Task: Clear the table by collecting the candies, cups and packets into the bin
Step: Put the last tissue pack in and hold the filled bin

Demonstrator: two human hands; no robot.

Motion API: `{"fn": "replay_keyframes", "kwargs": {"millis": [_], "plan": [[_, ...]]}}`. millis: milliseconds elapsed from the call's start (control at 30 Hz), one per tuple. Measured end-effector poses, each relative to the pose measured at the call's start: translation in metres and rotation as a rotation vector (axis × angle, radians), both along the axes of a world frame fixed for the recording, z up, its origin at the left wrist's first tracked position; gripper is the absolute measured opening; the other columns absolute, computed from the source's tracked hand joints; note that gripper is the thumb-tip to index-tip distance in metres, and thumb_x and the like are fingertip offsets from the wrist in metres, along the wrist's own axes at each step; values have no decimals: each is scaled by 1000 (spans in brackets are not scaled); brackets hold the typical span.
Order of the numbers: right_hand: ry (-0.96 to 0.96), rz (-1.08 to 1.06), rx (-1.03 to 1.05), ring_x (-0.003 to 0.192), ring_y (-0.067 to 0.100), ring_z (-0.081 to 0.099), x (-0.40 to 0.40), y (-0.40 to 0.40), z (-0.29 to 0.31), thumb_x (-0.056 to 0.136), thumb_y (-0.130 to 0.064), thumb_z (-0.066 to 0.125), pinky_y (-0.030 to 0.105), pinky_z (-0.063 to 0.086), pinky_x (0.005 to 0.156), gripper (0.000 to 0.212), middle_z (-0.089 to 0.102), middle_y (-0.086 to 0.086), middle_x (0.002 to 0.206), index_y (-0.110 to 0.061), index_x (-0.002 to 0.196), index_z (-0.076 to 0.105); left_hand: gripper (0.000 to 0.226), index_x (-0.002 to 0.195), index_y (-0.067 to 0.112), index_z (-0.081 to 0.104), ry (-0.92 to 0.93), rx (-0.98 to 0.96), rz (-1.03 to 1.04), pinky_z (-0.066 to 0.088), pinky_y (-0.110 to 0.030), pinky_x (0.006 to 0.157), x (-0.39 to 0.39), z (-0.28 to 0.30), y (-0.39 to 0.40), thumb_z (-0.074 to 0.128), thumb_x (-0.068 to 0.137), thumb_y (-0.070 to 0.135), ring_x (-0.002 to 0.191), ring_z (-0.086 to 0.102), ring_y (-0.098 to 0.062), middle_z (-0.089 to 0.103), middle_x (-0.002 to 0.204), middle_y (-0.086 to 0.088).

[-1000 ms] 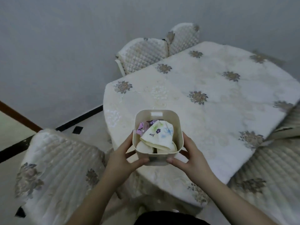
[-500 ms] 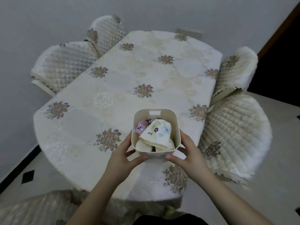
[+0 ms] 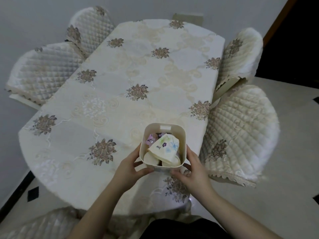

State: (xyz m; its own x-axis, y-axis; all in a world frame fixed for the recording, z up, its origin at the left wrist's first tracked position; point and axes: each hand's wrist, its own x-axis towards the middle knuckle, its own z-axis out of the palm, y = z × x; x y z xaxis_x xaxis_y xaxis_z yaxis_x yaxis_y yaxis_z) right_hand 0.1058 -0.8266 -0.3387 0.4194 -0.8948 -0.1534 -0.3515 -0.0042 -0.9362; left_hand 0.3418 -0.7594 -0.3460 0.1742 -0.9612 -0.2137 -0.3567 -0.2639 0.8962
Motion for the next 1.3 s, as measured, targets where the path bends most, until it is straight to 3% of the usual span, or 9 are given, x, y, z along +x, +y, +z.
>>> {"fn": "replay_keyframes", "kwargs": {"millis": [200, 300, 467, 700, 800, 967, 1033, 1100, 1300], "plan": [[52, 21, -8, 121, -3, 47, 4, 10, -20, 74, -34, 78, 29, 48, 98, 91, 45, -6, 137, -26, 148, 26, 89, 140, 70, 30, -59, 21, -48, 43, -5, 93, 1, -12, 7, 82, 81, 28, 125, 51, 13, 48, 141, 39], [73, 33, -17, 124, -5, 43, 7, 13, -23, 75, -36, 75, 21, 45, 99, 91, 42, -9, 137, -30, 148, 22, 88, 138, 67, 32, -72, 42, -40, 40, -1, 90, 5, -18, 11, 83, 80, 26, 122, 52, 16, 49, 138, 42], [91, 69, -15, 132, 0, 36, 12, 18, -24, 78, -31, 71, 31, 44, 103, 88, 36, -11, 142, -27, 149, 19, 84, 133, 67, 33, -111, 40, -27, 35, 2, 90, 14, -21, 15, 85, 77, 30, 124, 46, 20, 46, 139, 39], [33, -61, 152, 128, 3, 44, 5, 25, -23, 91, -2, 48, 35, 44, 105, 64, 40, -3, 146, -27, 146, 29, 114, 158, 39, 14, 26, 130, -73, 38, -27, 112, 18, -28, 34, 88, 74, 27, 141, 38, 1, 33, 159, 18], [48, -27, 199, 129, 5, 45, 10, 28, -24, 90, 0, 46, 37, 42, 106, 66, 46, -1, 144, -26, 148, 27, 110, 158, 40, 12, 56, 123, -59, 36, -26, 113, 13, -29, 44, 85, 76, 31, 140, 37, 5, 34, 158, 21], [2, 37, 229, 120, -4, 50, 20, 37, -23, 80, -22, 47, 32, 45, 101, 71, 52, -14, 136, -40, 145, 25, 98, 154, 46, 20, 126, 98, -54, 33, -21, 110, 7, -24, 44, 82, 79, 29, 141, 34, 7, 38, 150, 36], [-34, 46, 231, 118, -7, 51, 23, 40, -22, 77, -34, 47, 20, 46, 93, 66, 53, -24, 131, -49, 139, 29, 97, 153, 48, 21, 120, 89, -49, 32, -22, 111, 8, -23, 42, 82, 79, 30, 141, 35, 8, 39, 148, 38], [-38, 50, 228, 117, -8, 51, 23, 43, -19, 78, -30, 46, 11, 43, 87, 64, 52, -30, 128, -55, 134, 31, 96, 151, 51, 21, 111, 83, -54, 32, -22, 110, 10, -23, 41, 81, 79, 30, 140, 35, 9, 39, 149, 38], [-3, 49, 246, 108, -9, 56, 25, 48, -23, 86, -3, 48, 16, 46, 88, 74, 48, -18, 137, -41, 145, 23, 95, 148, 55, 22, 114, 94, -38, 32, -22, 109, 16, -25, 41, 80, 79, 25, 140, 34, 10, 39, 146, 40]]}}
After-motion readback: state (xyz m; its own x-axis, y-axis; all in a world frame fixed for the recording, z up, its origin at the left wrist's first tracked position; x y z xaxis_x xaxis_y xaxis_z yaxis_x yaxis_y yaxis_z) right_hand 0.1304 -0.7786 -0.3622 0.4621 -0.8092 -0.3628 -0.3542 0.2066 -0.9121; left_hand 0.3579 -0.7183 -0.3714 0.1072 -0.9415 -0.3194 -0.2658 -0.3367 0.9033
